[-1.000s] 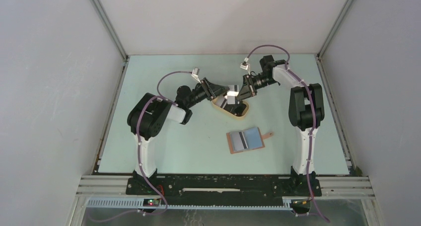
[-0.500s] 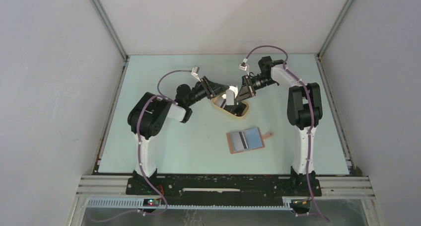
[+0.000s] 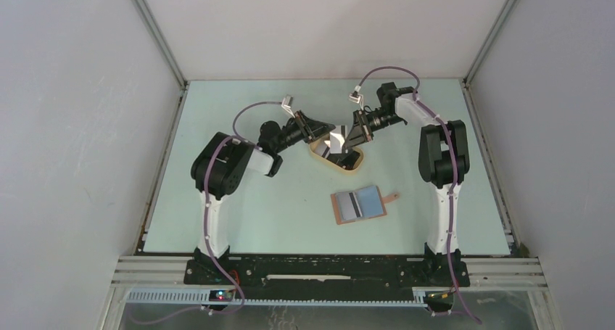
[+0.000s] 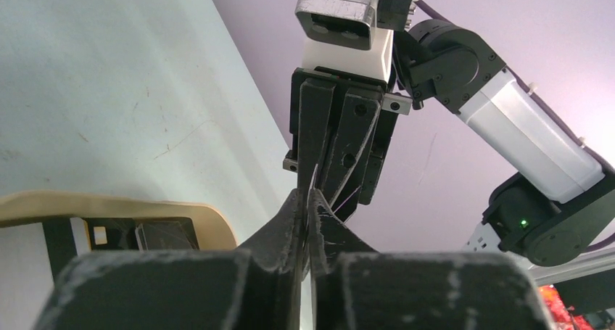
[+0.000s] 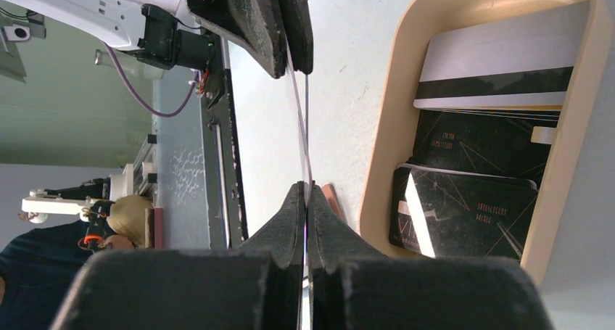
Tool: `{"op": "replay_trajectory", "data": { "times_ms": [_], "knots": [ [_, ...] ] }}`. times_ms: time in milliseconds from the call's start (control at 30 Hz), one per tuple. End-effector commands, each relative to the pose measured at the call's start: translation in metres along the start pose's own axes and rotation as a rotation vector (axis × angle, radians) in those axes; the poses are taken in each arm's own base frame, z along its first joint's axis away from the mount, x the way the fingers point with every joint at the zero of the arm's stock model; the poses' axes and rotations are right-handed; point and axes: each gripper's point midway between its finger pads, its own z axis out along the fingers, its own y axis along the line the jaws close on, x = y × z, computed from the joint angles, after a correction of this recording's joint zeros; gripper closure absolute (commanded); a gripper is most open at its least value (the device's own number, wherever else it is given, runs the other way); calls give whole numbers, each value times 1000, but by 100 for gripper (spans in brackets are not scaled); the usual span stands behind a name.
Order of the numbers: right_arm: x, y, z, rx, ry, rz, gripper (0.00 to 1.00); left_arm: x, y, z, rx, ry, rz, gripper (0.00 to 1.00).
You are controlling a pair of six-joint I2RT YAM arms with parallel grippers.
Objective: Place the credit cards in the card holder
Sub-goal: Place the credit card in the storage box.
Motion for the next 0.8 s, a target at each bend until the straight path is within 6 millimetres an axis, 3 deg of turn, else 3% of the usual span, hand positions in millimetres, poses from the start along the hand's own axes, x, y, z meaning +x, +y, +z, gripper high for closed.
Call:
{"op": "replay_trajectory", "data": {
  "times_ms": [0,267,500,767],
  "knots": [
    [-10,0,-2,-10,-16,-29,100,-10,-23,12,98,10,42,99],
    [-7,-22,-4,56,-4,-11,100,-18,1,24,9,-14,85,100],
    [-9,-45,-7,170,4,19,100,-16,5,29,19,-40,217,100],
    [-4,-74,-5,322,46,87,97,-15,17,31,-8,-49,216,100]
  ]
}}
